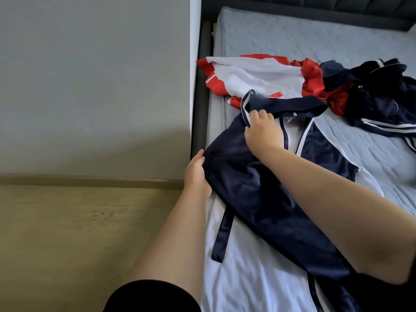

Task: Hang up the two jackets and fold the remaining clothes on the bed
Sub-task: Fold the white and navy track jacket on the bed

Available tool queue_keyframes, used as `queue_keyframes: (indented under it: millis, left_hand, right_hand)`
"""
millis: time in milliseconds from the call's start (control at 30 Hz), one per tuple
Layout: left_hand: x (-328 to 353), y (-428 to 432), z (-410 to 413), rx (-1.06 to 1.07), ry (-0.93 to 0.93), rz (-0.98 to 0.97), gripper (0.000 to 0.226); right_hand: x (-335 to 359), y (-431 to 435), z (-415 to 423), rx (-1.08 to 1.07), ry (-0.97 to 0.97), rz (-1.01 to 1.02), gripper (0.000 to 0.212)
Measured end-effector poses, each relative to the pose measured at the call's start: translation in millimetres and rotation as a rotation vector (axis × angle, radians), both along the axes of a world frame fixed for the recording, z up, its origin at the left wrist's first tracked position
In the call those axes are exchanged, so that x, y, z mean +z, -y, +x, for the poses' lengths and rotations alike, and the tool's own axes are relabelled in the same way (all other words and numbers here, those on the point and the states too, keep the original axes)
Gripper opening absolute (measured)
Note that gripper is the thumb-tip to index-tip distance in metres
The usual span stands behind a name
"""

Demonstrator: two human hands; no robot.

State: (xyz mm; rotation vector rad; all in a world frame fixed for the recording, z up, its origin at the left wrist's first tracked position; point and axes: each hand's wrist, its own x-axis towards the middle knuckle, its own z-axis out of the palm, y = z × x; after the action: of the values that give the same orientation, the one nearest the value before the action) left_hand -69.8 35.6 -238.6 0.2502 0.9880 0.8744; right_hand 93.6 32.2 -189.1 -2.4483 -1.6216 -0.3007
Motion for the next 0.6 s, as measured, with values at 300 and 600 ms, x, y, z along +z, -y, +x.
queue_keyframes:
  millis: [300, 600]
  left_hand:
    - [-9, -13, 14, -0.048, -0.138, 0.066, 0.022]
    - [-18, -8, 17, -0.026, -0.156, 0.045, 0.043]
  right_hand:
    - [-11, -37, 14, -0.097, 0.073, -0.125, 0.030]
    - [2, -24, 50, -0.531, -1.144, 0.283, 0.018]
